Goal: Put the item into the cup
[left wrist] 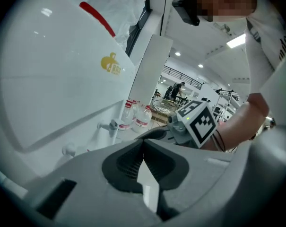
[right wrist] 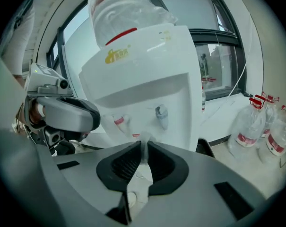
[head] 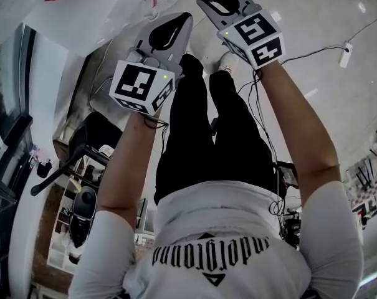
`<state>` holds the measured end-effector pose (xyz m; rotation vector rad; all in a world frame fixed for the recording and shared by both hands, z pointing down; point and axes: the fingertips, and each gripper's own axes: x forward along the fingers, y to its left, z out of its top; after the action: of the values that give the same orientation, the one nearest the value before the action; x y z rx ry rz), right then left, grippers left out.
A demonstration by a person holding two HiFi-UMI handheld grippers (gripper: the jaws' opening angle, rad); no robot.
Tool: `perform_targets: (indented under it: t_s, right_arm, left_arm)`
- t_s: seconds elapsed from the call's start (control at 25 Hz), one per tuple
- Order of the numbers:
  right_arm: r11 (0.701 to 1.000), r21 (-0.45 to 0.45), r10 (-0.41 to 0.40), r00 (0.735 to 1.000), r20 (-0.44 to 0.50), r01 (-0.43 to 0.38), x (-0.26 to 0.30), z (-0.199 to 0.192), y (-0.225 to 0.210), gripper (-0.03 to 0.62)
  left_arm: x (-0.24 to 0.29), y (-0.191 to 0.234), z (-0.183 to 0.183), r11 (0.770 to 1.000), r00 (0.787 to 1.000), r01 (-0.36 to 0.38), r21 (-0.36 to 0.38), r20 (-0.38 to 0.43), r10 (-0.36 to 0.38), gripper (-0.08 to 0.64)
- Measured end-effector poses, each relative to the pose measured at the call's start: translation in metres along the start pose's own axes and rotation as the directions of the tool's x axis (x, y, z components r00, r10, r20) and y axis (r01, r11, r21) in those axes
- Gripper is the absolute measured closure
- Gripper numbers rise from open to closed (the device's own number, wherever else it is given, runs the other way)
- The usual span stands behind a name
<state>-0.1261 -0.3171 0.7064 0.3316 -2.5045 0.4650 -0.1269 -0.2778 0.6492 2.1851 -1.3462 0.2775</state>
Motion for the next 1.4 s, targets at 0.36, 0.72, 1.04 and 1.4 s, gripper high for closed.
perform_targets:
  t_s: [0.36, 0.72, 1.04, 1.4]
  right_arm:
    - [1.000, -0.027, -0.014, 1.000, -0.006, 0.014, 0.052, -0.005, -0.008, 0.551]
    - [0.999, -0.015, -0.049, 0.998, -0.036, 0.048, 0.080, -0.018, -0.027, 0.551]
    - [0.998, -0.001, -0.056, 0.998, -0.036, 0.056, 0.090, -0.021, -0.033, 0.551]
    - [0.998, 0.022, -0.056, 0.998, -0.030, 0.057, 0.094, -0.025, -0.039, 0.471]
  left_arm:
    - [0.008, 0.010, -0.013, 1.000, 1.000, 0.006, -0.023, 0.003, -0.006, 0.545]
    - [0.012, 0.022, -0.024, 0.999, 1.000, -0.010, -0.052, 0.000, 0.010, 0.545]
    - [0.013, 0.025, -0.026, 0.998, 1.000, -0.017, -0.063, -0.004, 0.017, 0.545]
    - [0.012, 0.023, -0.034, 0.997, 1.000, -0.017, -0.075, -0.013, 0.016, 0.545]
